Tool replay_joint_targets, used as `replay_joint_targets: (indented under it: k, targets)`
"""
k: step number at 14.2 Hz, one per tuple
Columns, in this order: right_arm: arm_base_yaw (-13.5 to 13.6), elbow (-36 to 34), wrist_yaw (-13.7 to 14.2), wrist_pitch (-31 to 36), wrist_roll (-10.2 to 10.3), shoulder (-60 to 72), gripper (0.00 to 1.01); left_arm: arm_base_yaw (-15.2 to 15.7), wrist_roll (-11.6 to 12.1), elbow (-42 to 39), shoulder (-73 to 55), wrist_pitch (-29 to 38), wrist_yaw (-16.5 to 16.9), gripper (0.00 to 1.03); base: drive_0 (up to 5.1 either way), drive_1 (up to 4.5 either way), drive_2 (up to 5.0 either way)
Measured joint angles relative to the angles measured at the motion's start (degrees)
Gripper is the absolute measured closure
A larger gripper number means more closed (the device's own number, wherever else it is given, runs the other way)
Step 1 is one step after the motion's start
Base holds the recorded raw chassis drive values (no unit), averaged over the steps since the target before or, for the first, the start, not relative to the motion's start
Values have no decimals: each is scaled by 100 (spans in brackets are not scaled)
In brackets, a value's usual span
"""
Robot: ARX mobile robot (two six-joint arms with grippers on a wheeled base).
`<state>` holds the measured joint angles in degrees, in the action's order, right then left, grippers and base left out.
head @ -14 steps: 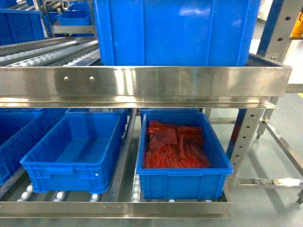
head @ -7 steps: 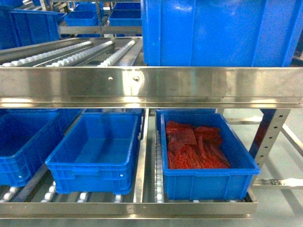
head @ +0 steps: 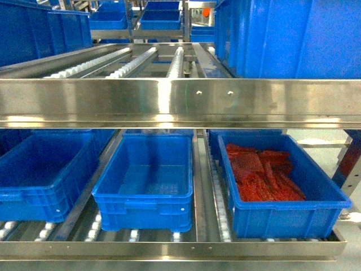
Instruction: Sort blue parts and orange caps into right shelf containers
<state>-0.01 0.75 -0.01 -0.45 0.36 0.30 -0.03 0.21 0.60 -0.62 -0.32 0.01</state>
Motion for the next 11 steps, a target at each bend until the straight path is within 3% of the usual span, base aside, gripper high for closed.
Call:
replay_joint_targets:
  k: [11]
  targets:
    - [0,0,0,7,0,0,61,0,0,0,0,-11,-2,60,-493,248,248]
